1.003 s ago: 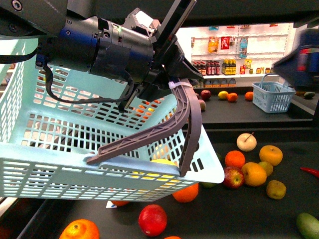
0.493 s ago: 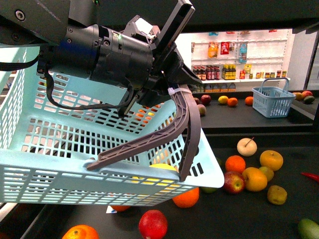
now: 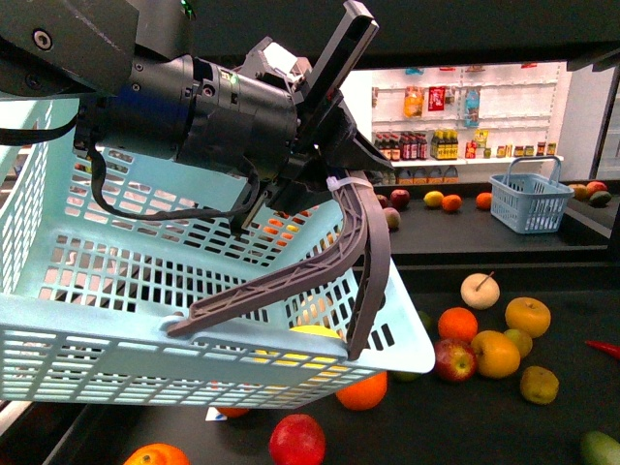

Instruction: Pick lemon from shelf

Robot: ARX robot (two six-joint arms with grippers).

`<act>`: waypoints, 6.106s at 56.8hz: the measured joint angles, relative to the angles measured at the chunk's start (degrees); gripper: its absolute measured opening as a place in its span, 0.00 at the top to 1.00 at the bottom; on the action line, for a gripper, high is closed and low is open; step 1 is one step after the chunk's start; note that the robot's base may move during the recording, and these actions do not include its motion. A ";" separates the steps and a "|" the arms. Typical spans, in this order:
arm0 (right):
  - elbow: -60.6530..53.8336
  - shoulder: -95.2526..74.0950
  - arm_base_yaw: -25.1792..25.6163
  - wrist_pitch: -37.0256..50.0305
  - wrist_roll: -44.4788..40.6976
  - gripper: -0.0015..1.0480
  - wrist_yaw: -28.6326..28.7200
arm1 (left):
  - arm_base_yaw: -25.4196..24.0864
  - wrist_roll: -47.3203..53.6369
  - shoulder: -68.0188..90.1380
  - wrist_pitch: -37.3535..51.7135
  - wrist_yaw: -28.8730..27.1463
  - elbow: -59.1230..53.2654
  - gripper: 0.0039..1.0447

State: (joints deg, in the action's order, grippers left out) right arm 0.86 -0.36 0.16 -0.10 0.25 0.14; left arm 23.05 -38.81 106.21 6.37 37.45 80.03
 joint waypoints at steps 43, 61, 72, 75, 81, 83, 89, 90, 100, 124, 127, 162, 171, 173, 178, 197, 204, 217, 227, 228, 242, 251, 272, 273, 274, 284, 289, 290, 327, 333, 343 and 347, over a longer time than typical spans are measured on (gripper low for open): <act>0.00 0.02 0.00 0.00 -0.09 0.02 0.00 | 0.13 -1.27 0.00 1.86 -3.08 -0.44 0.92; 0.00 0.04 0.00 0.00 -0.09 0.02 0.00 | -3.34 -13.90 0.00 9.84 -20.98 -0.83 0.92; 0.00 0.04 0.00 0.00 -0.09 0.02 0.00 | -10.82 -25.75 -0.44 22.36 -30.03 -5.33 0.92; 0.00 0.04 0.00 0.00 -0.09 0.02 0.00 | -13.11 -29.83 -0.48 26.21 -30.93 -7.06 0.92; 0.00 0.04 0.00 0.00 -0.09 0.02 0.00 | -17.09 -35.50 -0.57 32.87 -31.47 -9.90 0.92; 0.00 0.04 0.00 0.00 -0.09 0.02 0.00 | -18.32 -37.09 -0.57 35.23 -31.52 -10.75 0.92; 0.00 0.04 0.00 0.00 -0.09 0.02 0.00 | -21.88 -40.98 -0.57 42.42 -31.50 -13.11 0.92; 0.00 0.04 0.00 0.00 -0.09 0.02 0.00 | -22.60 -41.99 -0.57 43.89 -31.47 -13.55 0.92; 0.00 0.04 0.00 0.00 -0.09 0.02 0.00 | -29.79 -48.61 0.39 58.23 -29.73 -15.80 0.92; 0.00 0.04 0.00 0.00 -0.09 0.02 0.00 | -40.09 -52.96 12.09 71.04 -22.75 -11.41 0.93; 0.00 0.04 0.02 0.00 -0.09 0.02 0.00 | -40.57 -53.07 13.09 71.67 -21.81 -10.03 0.93; 0.00 0.04 0.00 0.00 -0.09 0.02 0.00 | -42.69 -55.71 22.08 73.16 -18.51 -4.83 0.93; 0.00 0.04 0.00 0.00 -0.09 0.02 0.00 | -42.69 -55.74 22.08 73.16 -18.51 -4.83 0.93; 0.00 0.04 0.02 0.00 -0.09 0.02 0.00 | -42.73 -55.49 22.08 73.18 -18.45 -4.83 0.87; 0.00 0.04 0.00 0.00 -0.09 0.02 0.00 | -42.80 -55.54 22.08 73.55 -18.78 -4.83 0.74; 0.00 0.04 0.00 0.00 -0.09 0.02 0.00 | -42.99 -55.54 22.08 73.55 -18.78 -4.83 0.21; 0.00 0.04 0.00 0.00 -0.09 0.02 0.00 | -43.06 -55.49 22.08 73.55 -18.51 -4.96 0.05; 0.00 0.04 0.00 0.00 -0.09 0.02 -0.07 | -44.85 -53.70 17.59 72.24 -16.85 -10.51 0.07; 0.00 0.09 0.00 0.00 -0.09 0.02 -0.07 | -45.72 -52.28 13.05 69.44 -17.55 -12.94 0.07; 0.00 0.09 0.00 0.00 -0.09 0.02 -0.04 | -45.75 -52.24 12.74 69.16 -17.57 -13.33 0.07; 0.00 0.09 0.02 0.00 -0.09 0.02 -0.07 | -45.99 -48.61 5.09 55.47 -18.16 -19.85 0.07; 0.00 0.09 0.00 0.00 -0.09 0.02 -0.04 | -46.64 -38.73 -7.93 35.67 -21.20 -23.54 0.07; 0.00 0.09 0.00 0.00 -0.09 0.02 -0.04 | -34.86 4.92 -48.96 -8.17 -45.33 -35.34 0.07; 0.00 0.09 0.00 0.00 -0.09 0.02 -0.07 | -33.31 6.78 -51.39 -9.18 -47.19 -36.04 0.07; 0.00 0.09 0.00 0.00 -0.09 0.02 -0.04 | -32.54 7.37 -52.52 -9.62 -48.15 -36.37 0.07; 0.00 0.09 0.00 0.00 -0.09 0.02 0.02 | -23.06 30.14 -76.37 -7.76 -36.79 -49.62 0.35; 0.00 0.09 0.00 0.00 -0.09 0.02 -0.13 | -23.19 34.95 -87.43 -12.11 -37.79 -57.20 0.52; 0.00 0.09 0.00 0.00 -0.09 0.02 -0.13 | -23.15 35.45 -89.22 -12.11 -37.57 -58.64 0.55; 0.00 0.09 0.00 0.00 -0.09 0.02 -0.11 | -23.04 38.14 -101.55 -7.41 -37.44 -74.55 0.98; 0.00 0.09 0.00 0.00 -0.09 0.02 -0.11 | -23.04 38.16 -102.27 -7.13 -37.44 -75.60 0.98; 0.00 0.09 0.00 0.00 -0.09 0.02 -0.11 | -23.04 38.16 -103.16 -7.06 -37.44 -76.63 0.98; 0.00 0.09 0.00 0.00 -0.09 0.02 -0.11 | -23.04 38.16 -103.49 -6.99 -37.44 -76.91 0.98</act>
State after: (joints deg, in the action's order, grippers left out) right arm 0.86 -0.27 0.16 -0.10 0.16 0.03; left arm 0.01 -0.64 2.72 -0.62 0.01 3.11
